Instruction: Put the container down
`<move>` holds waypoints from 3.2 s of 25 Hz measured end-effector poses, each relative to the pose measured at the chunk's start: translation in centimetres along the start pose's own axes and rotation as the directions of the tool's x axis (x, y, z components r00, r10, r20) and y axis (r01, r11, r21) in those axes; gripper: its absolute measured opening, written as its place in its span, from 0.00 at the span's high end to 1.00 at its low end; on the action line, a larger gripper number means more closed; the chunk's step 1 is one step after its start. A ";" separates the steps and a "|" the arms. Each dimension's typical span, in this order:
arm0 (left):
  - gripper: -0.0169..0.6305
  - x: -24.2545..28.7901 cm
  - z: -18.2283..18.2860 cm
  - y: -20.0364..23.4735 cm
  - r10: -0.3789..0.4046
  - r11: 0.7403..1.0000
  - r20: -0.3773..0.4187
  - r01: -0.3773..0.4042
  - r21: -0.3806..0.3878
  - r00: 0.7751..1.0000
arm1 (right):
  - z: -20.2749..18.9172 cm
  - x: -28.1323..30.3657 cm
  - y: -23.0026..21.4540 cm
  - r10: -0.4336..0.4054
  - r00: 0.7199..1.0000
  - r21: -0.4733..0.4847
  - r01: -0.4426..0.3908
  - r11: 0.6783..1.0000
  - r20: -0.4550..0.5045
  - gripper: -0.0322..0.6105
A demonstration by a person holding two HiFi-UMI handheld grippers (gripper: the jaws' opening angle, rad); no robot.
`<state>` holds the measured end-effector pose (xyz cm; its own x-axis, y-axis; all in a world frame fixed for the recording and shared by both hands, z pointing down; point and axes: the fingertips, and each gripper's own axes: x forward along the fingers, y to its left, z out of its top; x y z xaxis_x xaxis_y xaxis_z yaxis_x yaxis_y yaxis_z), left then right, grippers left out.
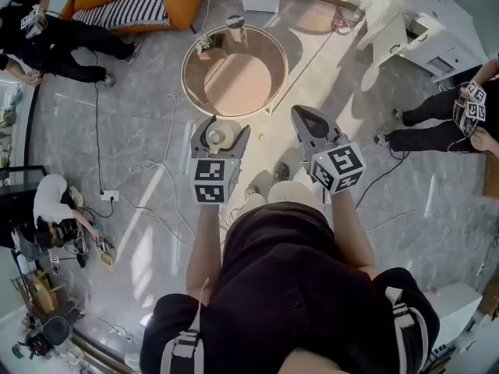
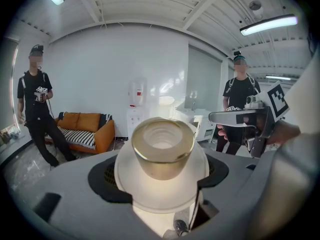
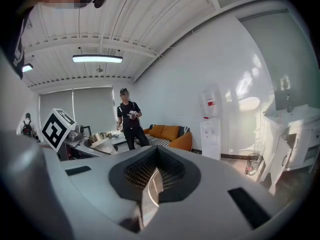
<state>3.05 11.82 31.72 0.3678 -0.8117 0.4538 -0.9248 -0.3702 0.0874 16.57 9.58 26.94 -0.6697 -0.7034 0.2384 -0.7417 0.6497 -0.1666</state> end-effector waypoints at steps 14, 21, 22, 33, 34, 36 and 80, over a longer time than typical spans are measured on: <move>0.43 4.3 2.0 -0.8 0.115 0.992 -0.023 -0.116 -0.043 0.993 | 0.3 2.6 -6.1 0.108 0.994 0.040 -0.107 0.994 -0.021 0.95; 0.43 5.1 1.4 -1.3 0.130 0.990 -0.047 -0.133 -0.048 0.990 | -0.5 2.4 -7.1 0.121 0.992 0.049 -0.119 0.992 -0.042 0.95; 0.43 5.3 1.3 -1.3 0.131 0.990 -0.049 -0.133 -0.045 0.990 | -0.6 2.4 -7.2 0.121 0.992 0.047 -0.119 0.992 -0.041 0.95; 0.43 7.9 0.9 0.8 0.108 0.993 -0.031 -0.109 -0.040 0.994 | -0.2 5.2 -7.5 0.088 0.995 0.027 -0.087 0.996 -0.047 0.95; 0.43 8.2 1.0 1.1 0.107 0.993 -0.030 -0.108 -0.039 0.994 | -0.1 5.5 -7.4 0.088 0.995 0.020 -0.087 0.996 -0.048 0.95; 0.43 8.8 1.1 1.9 0.106 0.993 -0.030 -0.107 -0.039 0.994 | 0.0 6.5 -7.6 0.088 0.995 0.007 -0.087 0.996 -0.052 0.95; 0.43 28.7 -3.8 22.2 -0.017 0.999 -0.162 0.021 0.029 0.987 | -4.3 31.2 -10.5 -0.011 0.972 0.043 0.021 0.999 -0.234 0.95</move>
<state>-7.26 -17.99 50.08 0.3624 -0.7212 0.5903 -0.9136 -0.4003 0.0718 3.69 -17.94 40.23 -0.6342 -0.6232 0.4576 -0.7567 0.6217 -0.2021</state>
